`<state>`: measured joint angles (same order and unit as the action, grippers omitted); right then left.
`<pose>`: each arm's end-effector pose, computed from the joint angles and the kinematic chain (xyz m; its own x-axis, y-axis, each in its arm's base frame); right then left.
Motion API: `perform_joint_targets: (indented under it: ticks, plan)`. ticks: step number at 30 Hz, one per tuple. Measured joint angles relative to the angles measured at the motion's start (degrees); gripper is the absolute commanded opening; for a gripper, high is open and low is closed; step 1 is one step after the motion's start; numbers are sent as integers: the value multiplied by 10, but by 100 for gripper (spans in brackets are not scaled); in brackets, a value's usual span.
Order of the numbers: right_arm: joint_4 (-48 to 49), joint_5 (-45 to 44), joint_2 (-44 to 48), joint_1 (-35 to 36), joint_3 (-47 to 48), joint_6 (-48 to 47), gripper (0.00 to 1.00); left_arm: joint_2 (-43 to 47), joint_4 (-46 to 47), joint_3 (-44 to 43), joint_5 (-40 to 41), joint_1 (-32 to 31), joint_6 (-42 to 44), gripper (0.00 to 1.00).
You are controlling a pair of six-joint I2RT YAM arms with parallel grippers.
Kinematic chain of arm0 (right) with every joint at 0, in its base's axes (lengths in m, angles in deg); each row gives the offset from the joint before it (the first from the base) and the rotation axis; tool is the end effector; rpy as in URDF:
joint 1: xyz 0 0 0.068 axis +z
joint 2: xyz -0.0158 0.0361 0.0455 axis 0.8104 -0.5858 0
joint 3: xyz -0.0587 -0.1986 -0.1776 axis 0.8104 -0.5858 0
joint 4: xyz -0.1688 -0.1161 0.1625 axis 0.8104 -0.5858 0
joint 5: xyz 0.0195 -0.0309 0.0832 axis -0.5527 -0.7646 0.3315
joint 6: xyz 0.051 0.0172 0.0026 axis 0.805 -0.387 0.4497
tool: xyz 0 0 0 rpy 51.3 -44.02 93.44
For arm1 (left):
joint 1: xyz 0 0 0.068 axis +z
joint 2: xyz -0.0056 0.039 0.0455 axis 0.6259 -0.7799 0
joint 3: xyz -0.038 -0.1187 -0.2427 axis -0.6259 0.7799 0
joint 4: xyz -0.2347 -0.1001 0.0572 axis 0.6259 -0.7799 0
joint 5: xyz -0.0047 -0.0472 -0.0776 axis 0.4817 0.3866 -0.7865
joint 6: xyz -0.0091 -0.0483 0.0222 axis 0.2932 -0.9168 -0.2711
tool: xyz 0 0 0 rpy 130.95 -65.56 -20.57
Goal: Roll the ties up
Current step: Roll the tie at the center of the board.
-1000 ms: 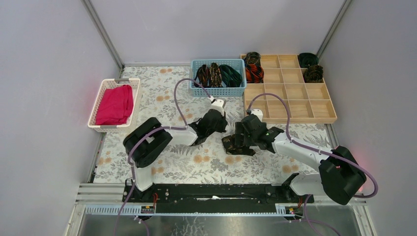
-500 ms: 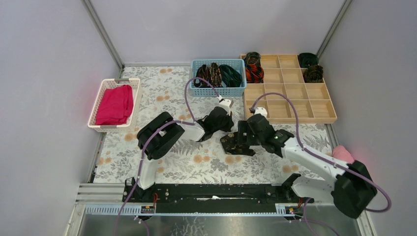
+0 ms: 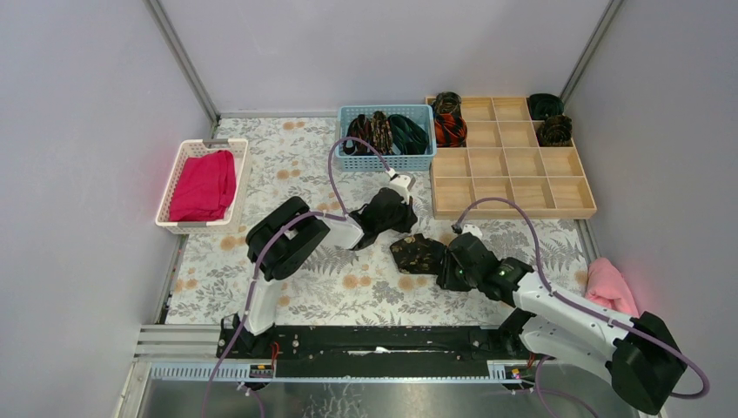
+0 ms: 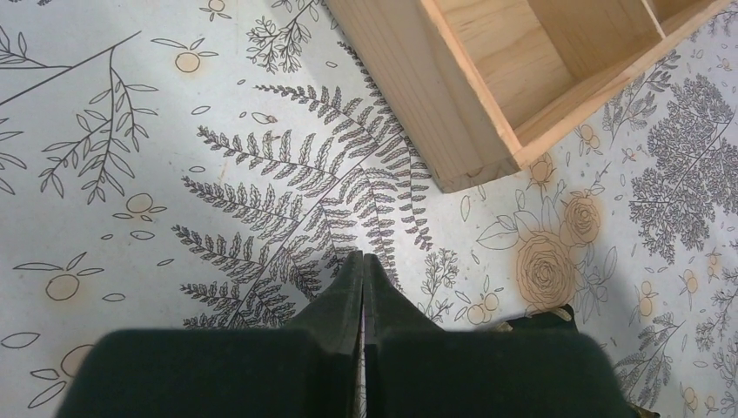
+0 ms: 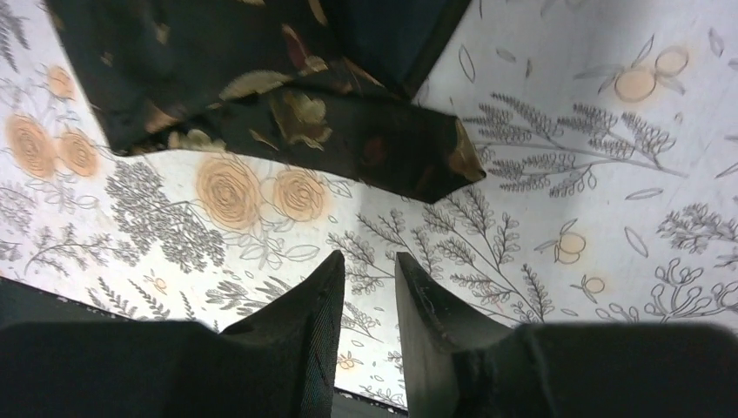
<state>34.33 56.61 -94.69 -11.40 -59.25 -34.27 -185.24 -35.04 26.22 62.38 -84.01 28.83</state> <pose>0.1309 0.1169 0.1789 -0.8290 0.0802 -0.5535 -0.1504 0.9212 0.3588 0.2964 -0.3003 0.1166 -0.6132 0.0114 -0.7898 0.5144 0.7646 -0.3883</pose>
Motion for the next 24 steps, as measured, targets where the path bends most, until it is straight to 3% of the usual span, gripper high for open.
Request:
perform_joint_targets:
  ticks: [11, 17, 24]
  plan:
    - [85, 14, -54, 13, -41, 45, 20, -6, 13, -1, -39, 3, 0, 0]
    - [155, -7, -100, 15, -39, 66, 20, -10, 20, -1, -63, 4, 0, 0]
    - [146, -81, -114, 15, -26, 78, 20, -17, 32, -3, -85, 4, 0, 0]
